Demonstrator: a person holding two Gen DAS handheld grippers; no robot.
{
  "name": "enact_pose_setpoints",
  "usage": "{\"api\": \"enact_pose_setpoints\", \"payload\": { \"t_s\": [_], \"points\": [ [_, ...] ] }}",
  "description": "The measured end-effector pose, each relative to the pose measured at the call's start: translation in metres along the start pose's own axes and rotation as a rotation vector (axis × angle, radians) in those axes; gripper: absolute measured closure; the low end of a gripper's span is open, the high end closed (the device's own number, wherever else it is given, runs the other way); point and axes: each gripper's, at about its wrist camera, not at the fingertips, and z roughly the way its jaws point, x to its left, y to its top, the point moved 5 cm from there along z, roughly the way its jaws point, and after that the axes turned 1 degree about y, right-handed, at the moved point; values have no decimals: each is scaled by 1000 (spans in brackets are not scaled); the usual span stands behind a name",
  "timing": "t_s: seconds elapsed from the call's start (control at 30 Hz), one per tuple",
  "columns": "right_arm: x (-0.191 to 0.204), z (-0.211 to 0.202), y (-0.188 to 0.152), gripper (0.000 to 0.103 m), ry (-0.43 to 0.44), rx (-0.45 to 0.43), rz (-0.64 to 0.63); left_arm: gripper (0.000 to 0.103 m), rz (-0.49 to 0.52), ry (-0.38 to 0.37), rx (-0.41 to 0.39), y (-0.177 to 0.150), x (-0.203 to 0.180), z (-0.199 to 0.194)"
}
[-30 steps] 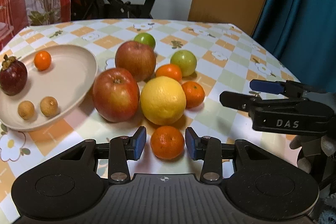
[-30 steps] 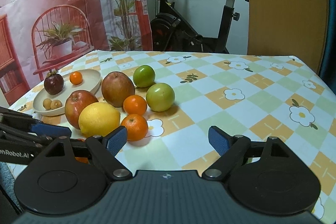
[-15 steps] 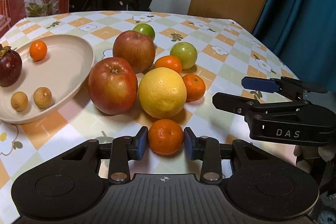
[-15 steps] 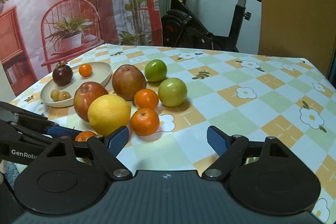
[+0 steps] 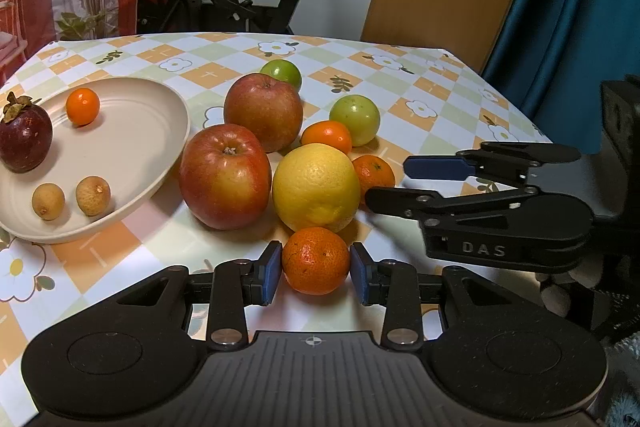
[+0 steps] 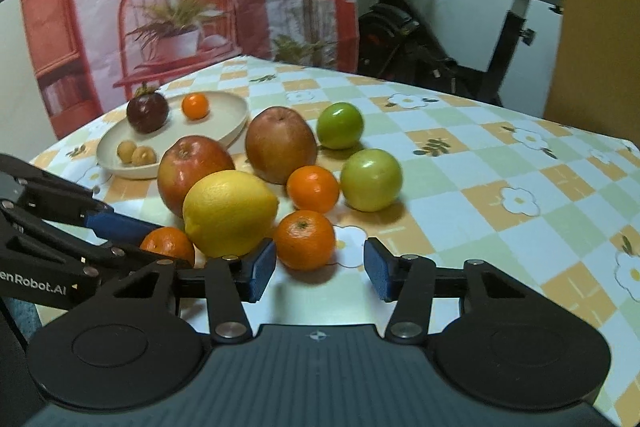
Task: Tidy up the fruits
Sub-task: 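Move the right tool toward a tangerine beside the lemon, then close the right tool around the tangerine and lift it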
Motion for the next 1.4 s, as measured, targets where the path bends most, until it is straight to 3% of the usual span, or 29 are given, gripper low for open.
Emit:
{"api": "enact_pose_setpoints", "payload": {
  "t_s": [0.2,0.33,0.93,1.4],
  "points": [
    [2,14,4,51,19,26,-26,65,-1,-3,2,0,0,1],
    [3,19,6,62,36,40,-39,65,-1,-3,3,-1,1,1],
    [-14,-13,2,63,-21,-21,97,65,62,-4,-92,12,-11,-22],
    [-9,-26,42,63,-26,-92,76,65,-34,-20,-176,51,18,-47]
  ]
}}
